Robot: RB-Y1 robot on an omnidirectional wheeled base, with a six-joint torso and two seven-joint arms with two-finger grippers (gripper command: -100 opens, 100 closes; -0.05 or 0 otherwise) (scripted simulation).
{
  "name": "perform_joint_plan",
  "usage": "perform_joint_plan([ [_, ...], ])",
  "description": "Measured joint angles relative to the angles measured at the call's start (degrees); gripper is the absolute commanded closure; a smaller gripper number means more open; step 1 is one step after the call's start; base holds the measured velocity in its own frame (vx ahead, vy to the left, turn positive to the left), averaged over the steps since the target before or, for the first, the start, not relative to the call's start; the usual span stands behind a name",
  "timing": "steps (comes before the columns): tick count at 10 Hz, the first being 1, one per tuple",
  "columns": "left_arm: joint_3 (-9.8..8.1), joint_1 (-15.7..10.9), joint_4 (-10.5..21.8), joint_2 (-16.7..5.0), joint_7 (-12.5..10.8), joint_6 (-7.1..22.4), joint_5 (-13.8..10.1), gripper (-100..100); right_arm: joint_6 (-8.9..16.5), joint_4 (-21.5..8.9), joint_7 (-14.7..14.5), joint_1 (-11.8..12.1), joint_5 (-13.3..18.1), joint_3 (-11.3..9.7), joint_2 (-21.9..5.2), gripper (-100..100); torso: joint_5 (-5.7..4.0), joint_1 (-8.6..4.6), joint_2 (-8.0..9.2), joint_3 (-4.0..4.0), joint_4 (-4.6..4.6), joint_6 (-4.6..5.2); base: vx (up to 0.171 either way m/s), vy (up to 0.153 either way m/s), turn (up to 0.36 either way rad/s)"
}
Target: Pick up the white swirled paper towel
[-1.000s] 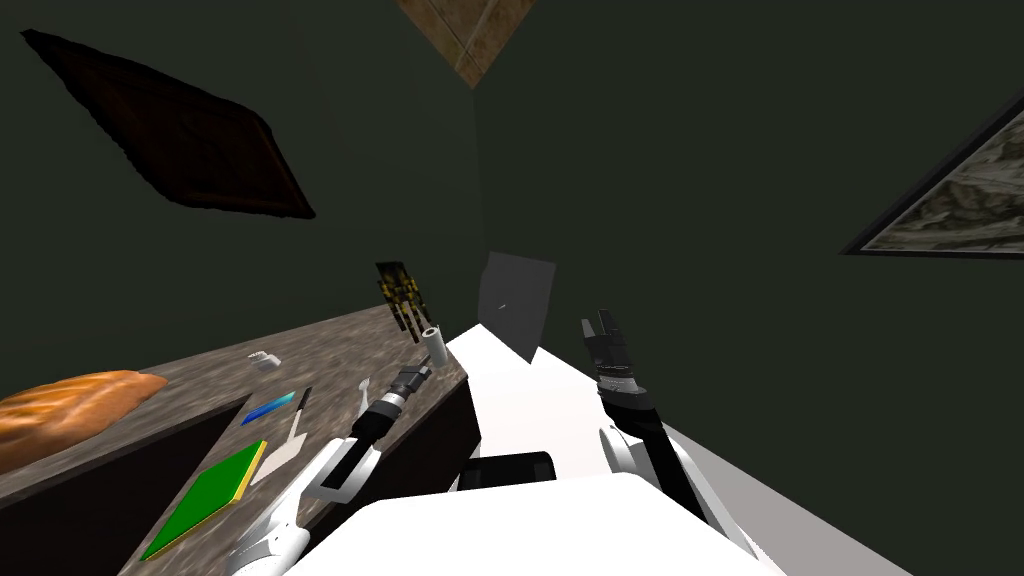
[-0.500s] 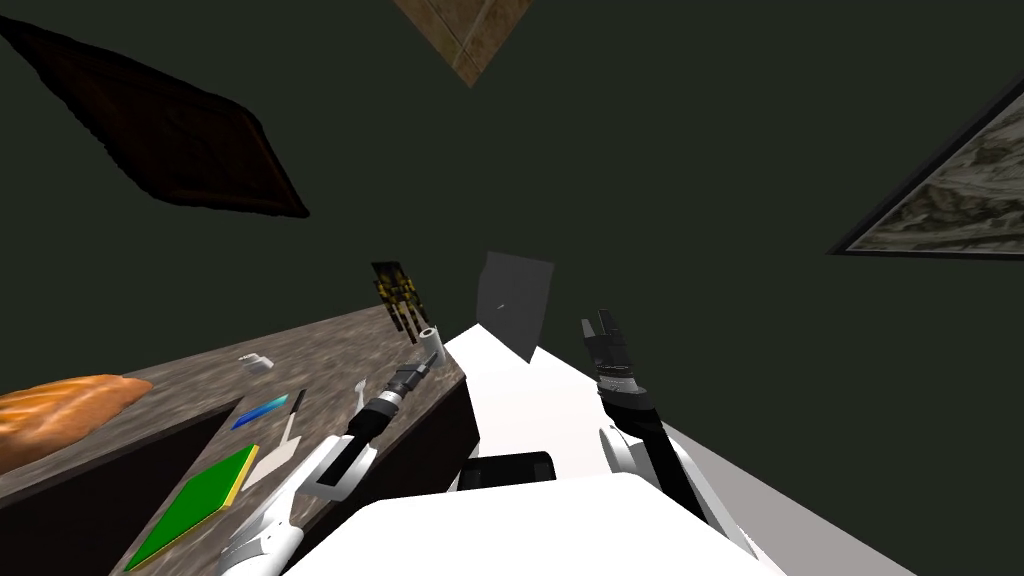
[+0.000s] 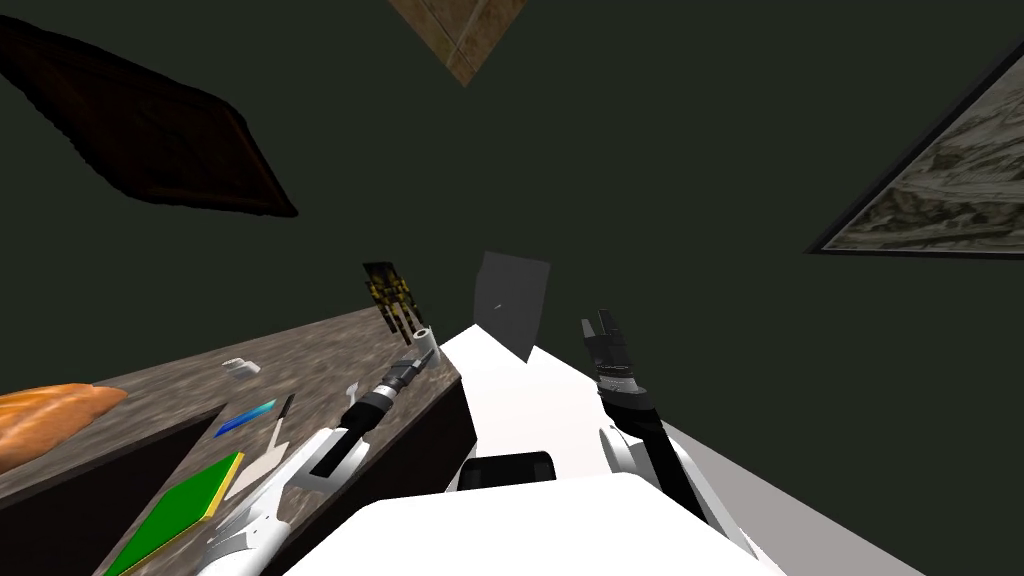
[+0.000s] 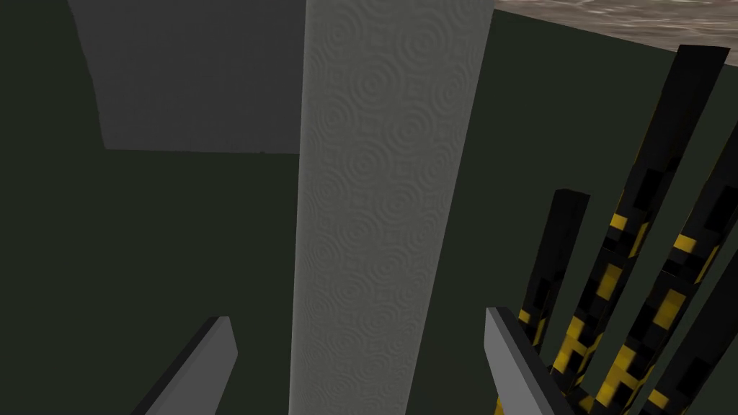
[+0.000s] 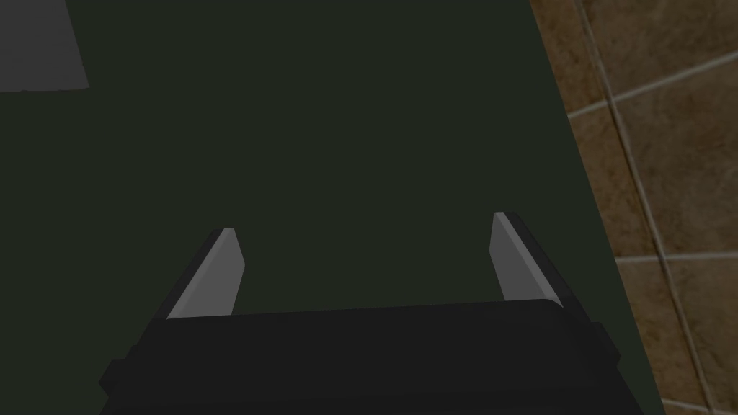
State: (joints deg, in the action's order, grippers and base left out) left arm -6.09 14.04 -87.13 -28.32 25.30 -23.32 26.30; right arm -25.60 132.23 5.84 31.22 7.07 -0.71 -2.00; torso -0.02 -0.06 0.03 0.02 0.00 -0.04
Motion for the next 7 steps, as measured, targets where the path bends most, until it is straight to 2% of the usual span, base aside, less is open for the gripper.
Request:
perform_joint_plan([
  [1, 0.00, 0.0, 0.0, 0.0, 0.0, 0.0, 0.0, -100, 0.0, 0.0, 0.0, 0.0, 0.0, 0.0, 0.0, 0, 0.01, 0.03, -0.01, -0.01, 0.00, 0.00, -0.028, -0.008, 0.114],
  [3, 1.62, -3.5, 3.9, 0.0, 0.9, -1.5, -1.2, -100, 0.0, 0.0, 0.0, 0.0, 0.0, 0.0, 0.0, 0, 0.00, 0.00, 0.08, 0.04, 0.02, 0.02, -0.030, -0.012, 0.021],
  [4, 1.83, -4.2, 4.9, -0.2, 1.0, -1.5, -1.4, -100, 0.0, 0.0, 0.0, 0.0, 0.0, 0.0, 0.0, 0, 0.00, 0.00, 0.06, 0.04, 0.01, 0.00, -0.034, -0.019, 0.109],
  [6, 3.50, -7.5, 8.6, -0.3, 1.9, -2.9, -2.7, -100, 0.0, 0.0, 0.0, 0.0, 0.0, 0.0, 0.0, 0, -0.01, -0.03, 0.09, 0.05, 0.02, 0.01, -0.030, -0.015, 0.023],
  [7, 3.75, -8.4, 9.9, -0.3, 1.9, -2.9, -2.8, -100, 0.0, 0.0, 0.0, 0.0, 0.0, 0.0, 0.0, 0, 0.00, 0.00, 0.06, 0.03, 0.01, 0.01, -0.035, -0.008, 0.102],
])
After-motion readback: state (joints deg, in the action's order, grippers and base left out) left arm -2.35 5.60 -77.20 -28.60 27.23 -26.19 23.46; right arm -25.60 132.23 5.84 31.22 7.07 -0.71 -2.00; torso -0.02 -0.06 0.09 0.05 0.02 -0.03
